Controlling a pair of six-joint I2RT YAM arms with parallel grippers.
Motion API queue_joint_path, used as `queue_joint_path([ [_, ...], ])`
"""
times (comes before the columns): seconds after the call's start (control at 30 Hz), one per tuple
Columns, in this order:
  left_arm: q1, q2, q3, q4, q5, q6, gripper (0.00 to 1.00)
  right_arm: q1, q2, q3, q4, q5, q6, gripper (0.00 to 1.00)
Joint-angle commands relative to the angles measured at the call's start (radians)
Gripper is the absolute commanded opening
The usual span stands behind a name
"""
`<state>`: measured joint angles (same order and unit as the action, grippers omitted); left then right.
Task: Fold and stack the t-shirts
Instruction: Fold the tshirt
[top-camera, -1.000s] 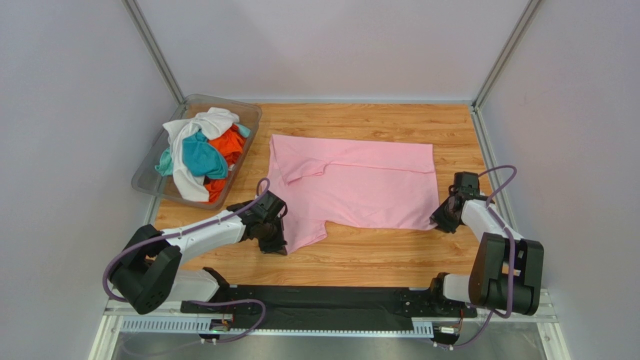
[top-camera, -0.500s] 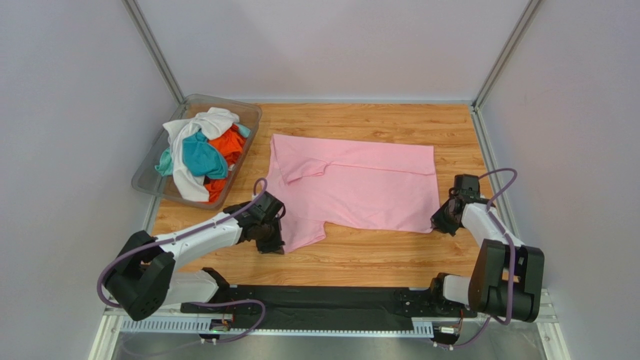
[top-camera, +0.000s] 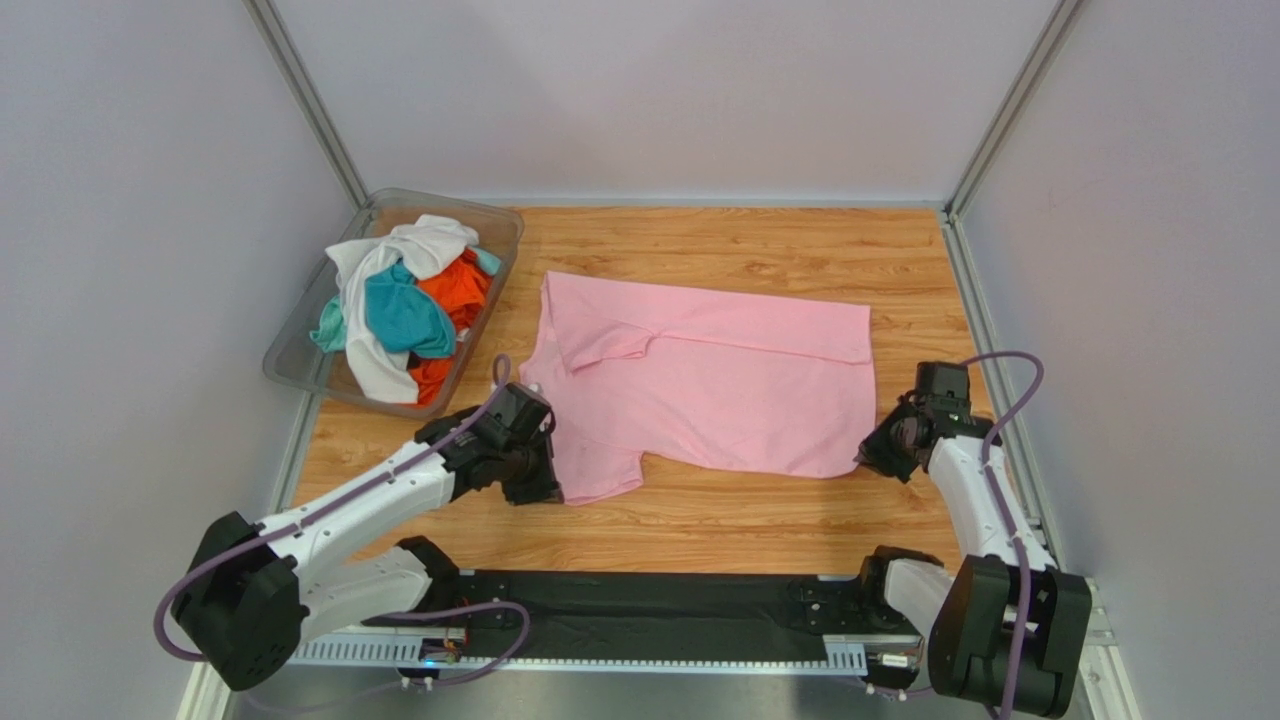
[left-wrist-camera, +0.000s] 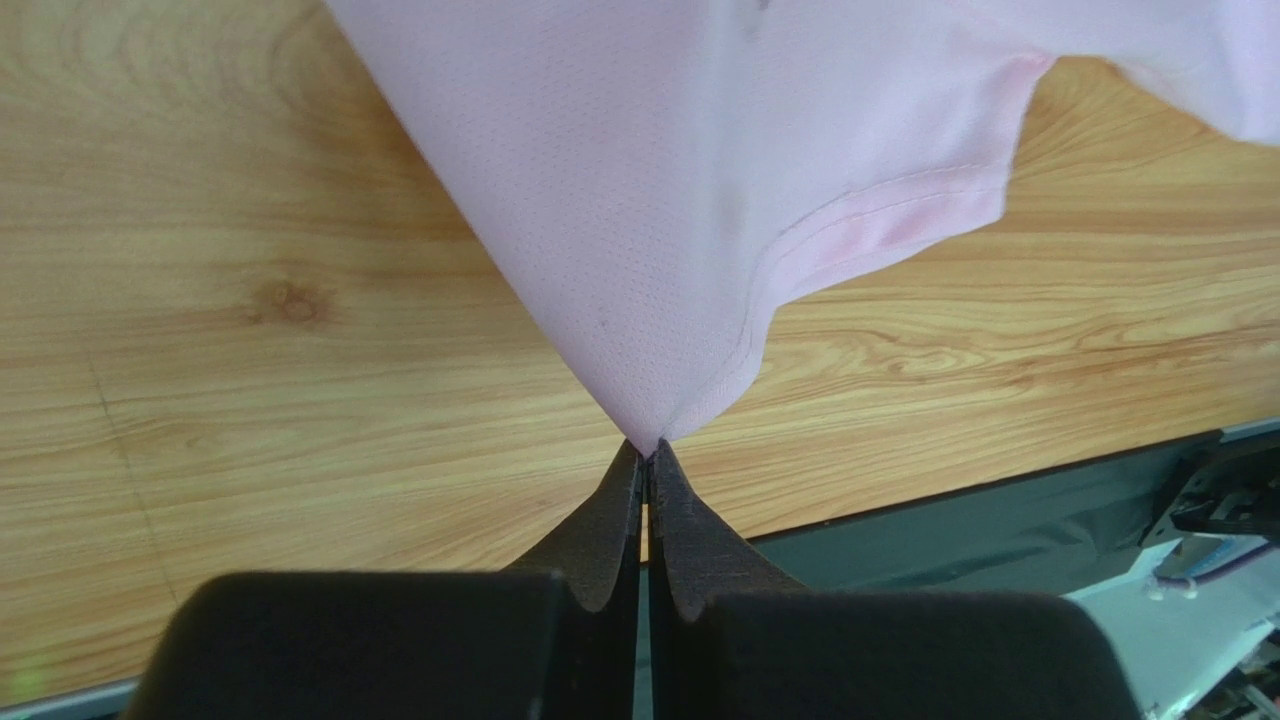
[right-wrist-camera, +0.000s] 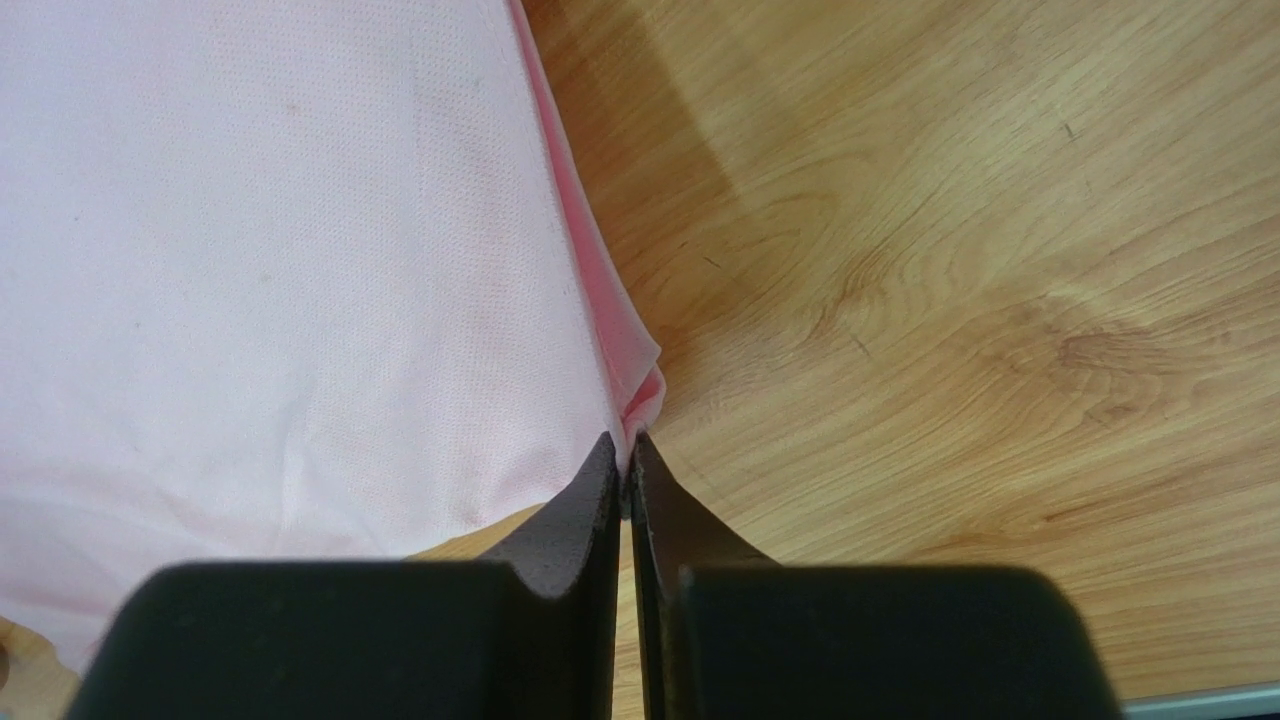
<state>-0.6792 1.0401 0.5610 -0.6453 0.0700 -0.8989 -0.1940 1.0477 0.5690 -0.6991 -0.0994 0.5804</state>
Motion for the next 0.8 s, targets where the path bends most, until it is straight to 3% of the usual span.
queue_joint_path([
  [0.0, -0.002, 0.037, 0.089, 0.022, 0.004, 0.032, 0.0, -0.002, -0.009, 0.02, -0.031, -0.026, 0.003, 0.04],
  [0.4, 0.102, 0.25, 0.43, -0.004, 0.019, 0.199, 0.0, -0.002, 0.104, 0.169, -0.065, -0.06, -0.054, 0.05],
  [0.77, 0.225, 0.386, 0.634, 0.038, 0.04, 0.255, 0.0, -0.002, 0.297, 0.374, -0.085, -0.04, -0.093, 0.07],
])
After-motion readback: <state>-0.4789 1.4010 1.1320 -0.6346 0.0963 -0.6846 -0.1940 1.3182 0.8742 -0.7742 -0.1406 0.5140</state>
